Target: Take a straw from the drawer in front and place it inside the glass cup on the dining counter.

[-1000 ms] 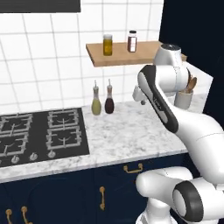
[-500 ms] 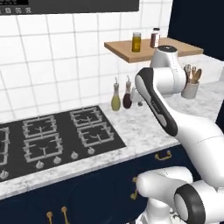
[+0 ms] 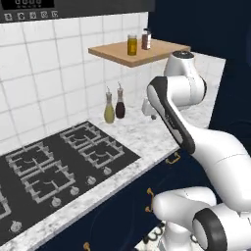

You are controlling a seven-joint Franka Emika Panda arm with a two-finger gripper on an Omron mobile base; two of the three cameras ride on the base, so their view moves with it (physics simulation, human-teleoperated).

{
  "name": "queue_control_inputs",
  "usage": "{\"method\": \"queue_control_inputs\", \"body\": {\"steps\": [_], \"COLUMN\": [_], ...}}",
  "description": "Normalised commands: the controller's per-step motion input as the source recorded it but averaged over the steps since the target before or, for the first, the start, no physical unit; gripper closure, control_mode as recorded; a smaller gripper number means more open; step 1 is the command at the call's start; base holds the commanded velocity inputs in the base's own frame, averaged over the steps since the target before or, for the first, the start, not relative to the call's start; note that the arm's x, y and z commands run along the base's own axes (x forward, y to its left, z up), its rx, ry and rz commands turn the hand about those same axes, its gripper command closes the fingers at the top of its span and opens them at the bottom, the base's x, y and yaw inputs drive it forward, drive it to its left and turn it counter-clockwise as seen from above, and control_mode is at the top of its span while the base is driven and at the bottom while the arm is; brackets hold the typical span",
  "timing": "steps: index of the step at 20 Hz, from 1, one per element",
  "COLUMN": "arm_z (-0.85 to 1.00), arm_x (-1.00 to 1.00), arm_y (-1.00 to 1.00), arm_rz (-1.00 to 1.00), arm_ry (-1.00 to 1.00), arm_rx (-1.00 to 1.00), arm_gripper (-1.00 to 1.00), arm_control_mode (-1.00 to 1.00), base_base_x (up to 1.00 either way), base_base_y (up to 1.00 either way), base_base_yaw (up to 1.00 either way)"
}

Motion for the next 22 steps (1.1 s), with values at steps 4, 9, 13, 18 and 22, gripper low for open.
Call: {"method": "queue_control_inputs", "body": {"steps": [4, 9, 13, 18, 22], "arm_z": [0.0, 0.0, 0.0, 0.0, 0.0], "arm_x": [0.0, 0.0, 0.0, 0.0, 0.0], "arm_y": [0.0, 0.0, 0.0, 0.0, 0.0], "arm_rz": [0.0, 0.0, 0.0, 0.0, 0.0], "arm_ry": [0.0, 0.0, 0.0, 0.0, 0.0], "arm_rx": [0.0, 0.0, 0.0, 0.0, 0.0], "arm_gripper": [-1.0, -1.0, -1.0, -1.0, -1.0], "arm_control_mode": [1.0, 1.0, 1.0, 1.0, 1.0], "base_base_x": [0.03, 0.06, 0.13, 0.2, -0.17], "base_base_y": [0.29, 0.57, 0.65, 0.44, 0.11], "base_base_yaw": [-0.61, -0.49, -0.4, -0.32, -0.17]}}
